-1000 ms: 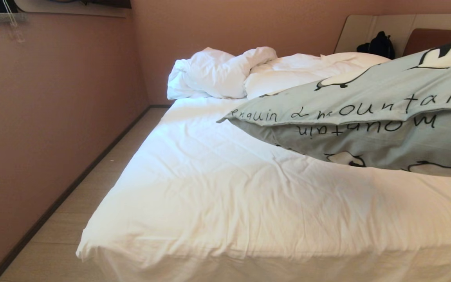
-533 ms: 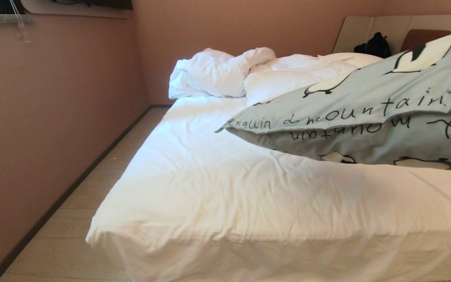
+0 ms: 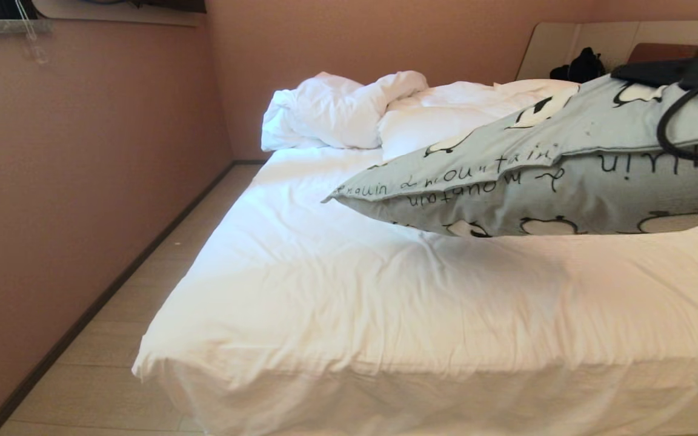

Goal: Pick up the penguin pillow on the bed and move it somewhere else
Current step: Move to the foot of the bed, then place the pillow at the end of the bed

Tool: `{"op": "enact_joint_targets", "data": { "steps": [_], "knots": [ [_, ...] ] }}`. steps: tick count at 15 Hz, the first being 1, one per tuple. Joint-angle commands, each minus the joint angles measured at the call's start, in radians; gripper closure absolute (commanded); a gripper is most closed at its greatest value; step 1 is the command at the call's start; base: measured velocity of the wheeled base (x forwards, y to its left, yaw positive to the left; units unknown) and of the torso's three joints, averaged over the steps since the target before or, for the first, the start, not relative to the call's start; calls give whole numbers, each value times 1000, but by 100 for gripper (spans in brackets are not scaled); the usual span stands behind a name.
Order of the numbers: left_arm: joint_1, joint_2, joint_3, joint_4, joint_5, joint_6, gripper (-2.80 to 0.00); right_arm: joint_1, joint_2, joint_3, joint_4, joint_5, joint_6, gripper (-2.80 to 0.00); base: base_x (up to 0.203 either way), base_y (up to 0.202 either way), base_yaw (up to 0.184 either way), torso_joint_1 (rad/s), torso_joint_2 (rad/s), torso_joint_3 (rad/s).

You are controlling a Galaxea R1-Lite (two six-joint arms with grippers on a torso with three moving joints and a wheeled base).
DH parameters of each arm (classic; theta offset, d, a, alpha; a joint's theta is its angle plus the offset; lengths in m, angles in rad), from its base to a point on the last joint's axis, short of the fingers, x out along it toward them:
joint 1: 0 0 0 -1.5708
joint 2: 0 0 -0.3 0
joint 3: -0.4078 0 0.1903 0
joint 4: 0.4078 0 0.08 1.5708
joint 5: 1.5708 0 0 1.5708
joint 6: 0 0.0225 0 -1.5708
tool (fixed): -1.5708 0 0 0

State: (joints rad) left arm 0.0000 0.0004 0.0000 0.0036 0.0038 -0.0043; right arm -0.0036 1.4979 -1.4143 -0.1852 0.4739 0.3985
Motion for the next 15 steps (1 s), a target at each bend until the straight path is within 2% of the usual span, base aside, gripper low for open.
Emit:
{"op": "enact_joint_targets", "data": {
  "steps": [1,3,6,8,9,10,15],
  "knots": [
    [0,0,2,-1,1,0,0,81,93,-57,-17,-449,-2,0,0,0,0,0,0,0],
    [0,0,2,-1,1,0,0,163,125,-71,-35,-534,-2,0,0,0,0,0,0,0],
    [0,0,2,-1,1,0,0,265,210,-91,-113,-702,-2,0,0,0,0,0,0,0],
    [0,0,2,-1,1,0,0,336,270,-113,-171,-854,-3,0,0,0,0,0,0,0],
    [0,0,2,-1,1,0,0,354,288,-121,-187,-891,-4,0,0,0,0,0,0,0],
    [0,0,2,-1,1,0,0,367,313,-123,-212,-917,-3,0,0,0,0,0,0,0],
    [0,0,2,-1,1,0,0,374,365,-125,-273,-929,-4,0,0,0,0,0,0,0]
  ]
}}
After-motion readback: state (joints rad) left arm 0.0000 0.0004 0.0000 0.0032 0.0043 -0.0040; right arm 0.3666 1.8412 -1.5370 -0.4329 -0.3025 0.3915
